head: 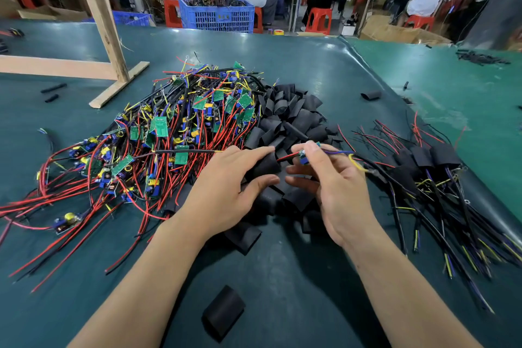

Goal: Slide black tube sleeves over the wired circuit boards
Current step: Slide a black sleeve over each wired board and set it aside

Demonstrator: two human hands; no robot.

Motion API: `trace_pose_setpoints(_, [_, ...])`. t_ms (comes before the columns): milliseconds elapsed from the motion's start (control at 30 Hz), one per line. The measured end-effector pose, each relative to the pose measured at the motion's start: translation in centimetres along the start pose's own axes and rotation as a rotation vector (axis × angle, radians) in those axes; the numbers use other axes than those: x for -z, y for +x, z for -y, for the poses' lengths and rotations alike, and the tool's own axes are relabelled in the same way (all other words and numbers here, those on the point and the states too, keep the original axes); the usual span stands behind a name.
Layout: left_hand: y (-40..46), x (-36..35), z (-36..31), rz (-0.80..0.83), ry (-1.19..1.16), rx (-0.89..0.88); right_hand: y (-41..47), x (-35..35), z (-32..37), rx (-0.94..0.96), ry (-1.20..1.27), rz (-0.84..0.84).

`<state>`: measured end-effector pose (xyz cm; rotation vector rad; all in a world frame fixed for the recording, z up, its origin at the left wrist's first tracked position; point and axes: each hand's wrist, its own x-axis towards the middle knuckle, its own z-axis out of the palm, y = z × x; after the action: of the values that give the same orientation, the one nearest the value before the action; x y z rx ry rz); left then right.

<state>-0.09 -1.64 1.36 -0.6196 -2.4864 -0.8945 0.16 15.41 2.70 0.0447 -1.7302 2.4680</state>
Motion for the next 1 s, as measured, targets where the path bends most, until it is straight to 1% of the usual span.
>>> trace_pose_setpoints(100, [0.0,0.2,-0.1,0.007,0.077,0.003,-0.1,0.0,-0.2,0.003,-0.009,0.007])
trace_pose_setpoints(200, [0.1,0.6,-0.1,0.018,0.167,0.035,0.0,0.4,0.0,0.055,-0.076,0.023])
trace_pose_setpoints(333, [0.0,0.5,-0.5,0.063,0.339,0.061,0.0,0.6,-0.4,0.101,-0.123,0.026])
trace_pose_setpoints(500, [-0.1,0.5,-0.6,0.129,0.423,0.059,0.3,0.7,-0.5,-0.049,-0.053,0.098])
trace_pose_setpoints(567, [-0.2,0.4,-0.5,0.147,0.404,0.061,0.4,0.9,-0.3,-0.056,-0.085,0.122])
trace_pose_setpoints(700, [-0.2,0.2,-0.5,0.140,0.382,0.073,0.4,1.2,-0.1,0.017,-0.212,0.127])
trace_pose_setpoints(933, [-0.3,0.3,-0.8,0.066,0.243,0.039,0.4,1.1,-0.2,0.042,-0.220,0.116])
trace_pose_setpoints(1000, [-0.4,0.4,-0.7,0.082,0.246,0.032,0.4,1.1,-0.1,0.052,-0.235,0.124])
